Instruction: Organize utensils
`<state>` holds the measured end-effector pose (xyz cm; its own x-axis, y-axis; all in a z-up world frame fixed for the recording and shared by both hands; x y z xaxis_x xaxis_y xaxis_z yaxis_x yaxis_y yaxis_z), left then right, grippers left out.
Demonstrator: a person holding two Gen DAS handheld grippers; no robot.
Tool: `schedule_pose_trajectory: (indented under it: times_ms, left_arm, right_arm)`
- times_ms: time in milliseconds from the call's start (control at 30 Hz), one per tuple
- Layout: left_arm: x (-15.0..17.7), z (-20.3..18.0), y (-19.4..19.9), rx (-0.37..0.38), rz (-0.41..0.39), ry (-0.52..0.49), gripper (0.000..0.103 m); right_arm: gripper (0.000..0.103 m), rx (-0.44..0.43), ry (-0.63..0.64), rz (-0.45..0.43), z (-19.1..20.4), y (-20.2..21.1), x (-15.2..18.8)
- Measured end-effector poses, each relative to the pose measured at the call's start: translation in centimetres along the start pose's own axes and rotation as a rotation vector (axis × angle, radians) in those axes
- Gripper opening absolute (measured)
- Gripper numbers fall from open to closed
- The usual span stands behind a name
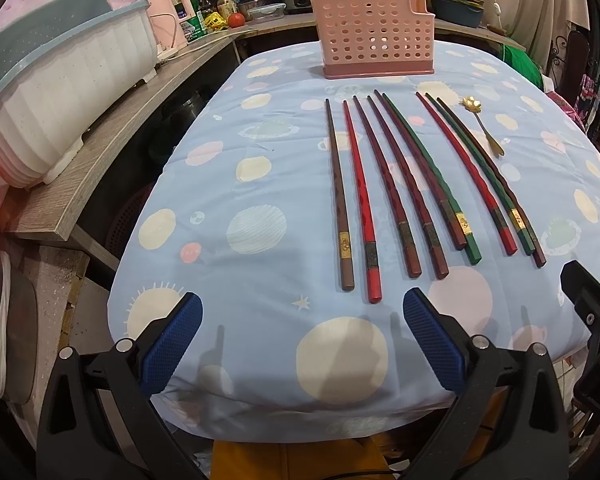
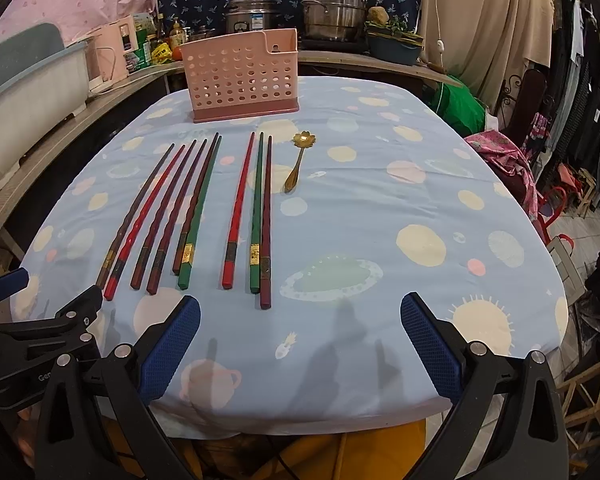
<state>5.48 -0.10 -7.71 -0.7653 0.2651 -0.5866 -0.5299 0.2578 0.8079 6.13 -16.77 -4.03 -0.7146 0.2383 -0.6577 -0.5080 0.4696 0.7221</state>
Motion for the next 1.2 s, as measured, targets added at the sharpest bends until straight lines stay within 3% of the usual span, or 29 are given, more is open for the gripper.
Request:
schedule_pose_trajectory:
  times_ms: [1200]
  left_arm:
    - [0.67, 0.24, 0.14, 0.004, 0.007, 0.01, 0.096]
  right_arm:
    - [0.096, -0.001, 0.01, -0.002, 0.35, 0.24, 0.44]
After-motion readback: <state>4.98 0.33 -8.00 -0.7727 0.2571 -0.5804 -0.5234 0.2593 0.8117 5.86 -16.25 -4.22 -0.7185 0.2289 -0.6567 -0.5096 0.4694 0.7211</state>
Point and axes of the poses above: each gripper's, at about its wrist camera, not at the fingertips, and y roughly against the way its jaws point, z to its left, x to its underside, the point moved 9 cm from there along -y, roughly the way its jaws point, and after that the axes turned 15 degrees about x, right-handed, at the moved point
